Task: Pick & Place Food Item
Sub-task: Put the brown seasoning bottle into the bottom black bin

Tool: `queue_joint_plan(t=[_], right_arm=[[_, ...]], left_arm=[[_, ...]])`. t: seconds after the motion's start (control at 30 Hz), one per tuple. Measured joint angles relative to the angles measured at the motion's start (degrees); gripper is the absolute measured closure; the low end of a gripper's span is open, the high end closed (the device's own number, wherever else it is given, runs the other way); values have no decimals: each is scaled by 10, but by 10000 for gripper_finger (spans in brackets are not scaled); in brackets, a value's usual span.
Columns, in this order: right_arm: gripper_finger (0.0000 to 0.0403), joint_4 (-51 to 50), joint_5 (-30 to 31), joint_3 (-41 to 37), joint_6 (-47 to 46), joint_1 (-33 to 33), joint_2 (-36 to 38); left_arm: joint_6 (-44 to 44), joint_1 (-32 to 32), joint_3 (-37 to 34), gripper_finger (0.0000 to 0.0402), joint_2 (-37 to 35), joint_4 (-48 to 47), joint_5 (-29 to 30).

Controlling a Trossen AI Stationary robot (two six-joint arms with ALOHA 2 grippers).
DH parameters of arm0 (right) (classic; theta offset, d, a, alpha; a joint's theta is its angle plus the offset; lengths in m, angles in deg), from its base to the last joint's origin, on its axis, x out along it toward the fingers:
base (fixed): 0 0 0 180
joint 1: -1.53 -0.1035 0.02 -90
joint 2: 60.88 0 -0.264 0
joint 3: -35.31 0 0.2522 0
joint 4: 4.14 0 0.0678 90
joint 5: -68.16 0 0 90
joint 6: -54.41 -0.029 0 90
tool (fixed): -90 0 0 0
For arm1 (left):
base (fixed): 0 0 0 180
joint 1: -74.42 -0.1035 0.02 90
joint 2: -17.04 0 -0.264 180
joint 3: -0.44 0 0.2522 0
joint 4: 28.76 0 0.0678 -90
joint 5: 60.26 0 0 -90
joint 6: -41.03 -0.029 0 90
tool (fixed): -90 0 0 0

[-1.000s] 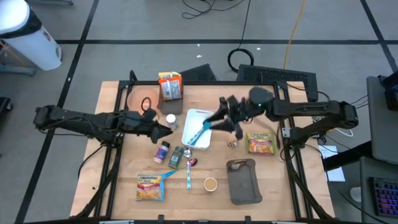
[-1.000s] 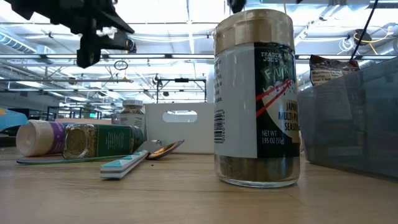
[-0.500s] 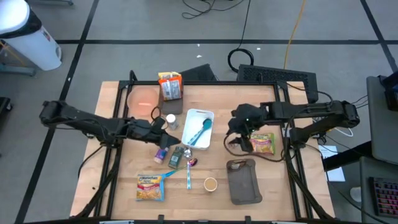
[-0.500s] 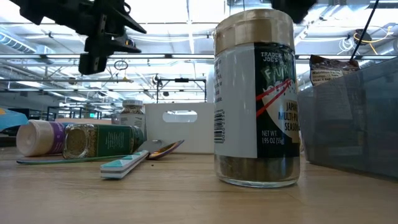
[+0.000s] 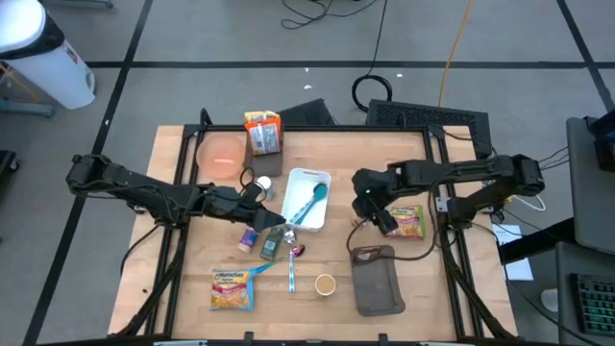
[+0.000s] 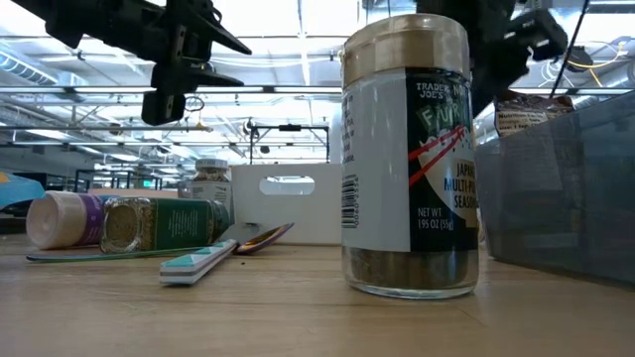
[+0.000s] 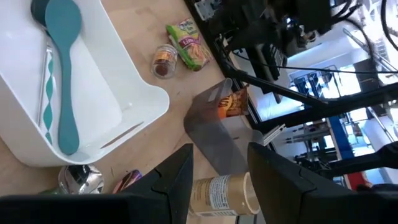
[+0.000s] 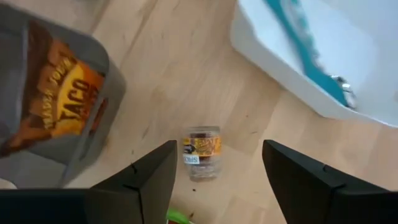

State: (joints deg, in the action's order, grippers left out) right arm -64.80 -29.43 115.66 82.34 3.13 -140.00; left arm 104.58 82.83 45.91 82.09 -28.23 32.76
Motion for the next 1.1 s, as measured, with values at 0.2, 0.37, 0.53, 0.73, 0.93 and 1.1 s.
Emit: queue_joint_plan(t=[0.2,0.37,0.53,0.73,0.93,1.1], right_arm=[[178,0,-1,-8,34,0,-59],[176,4,-1,-43,49,0,-83],[179,39,0,-84,42,0,-87],[178,106,28,-125,-1,0,-86],[173,134,31,-153,-10,0,-86],[178,170,31,-173,-40,0,-86]], left_arm=[[0,8,0,243,0,27,-3],[-2,15,0,243,0,27,-5],[-4,19,0,243,0,27,-6],[-8,19,0,243,0,23,-6],[-8,19,0,243,0,23,-6],[-8,19,0,243,0,23,-5]])
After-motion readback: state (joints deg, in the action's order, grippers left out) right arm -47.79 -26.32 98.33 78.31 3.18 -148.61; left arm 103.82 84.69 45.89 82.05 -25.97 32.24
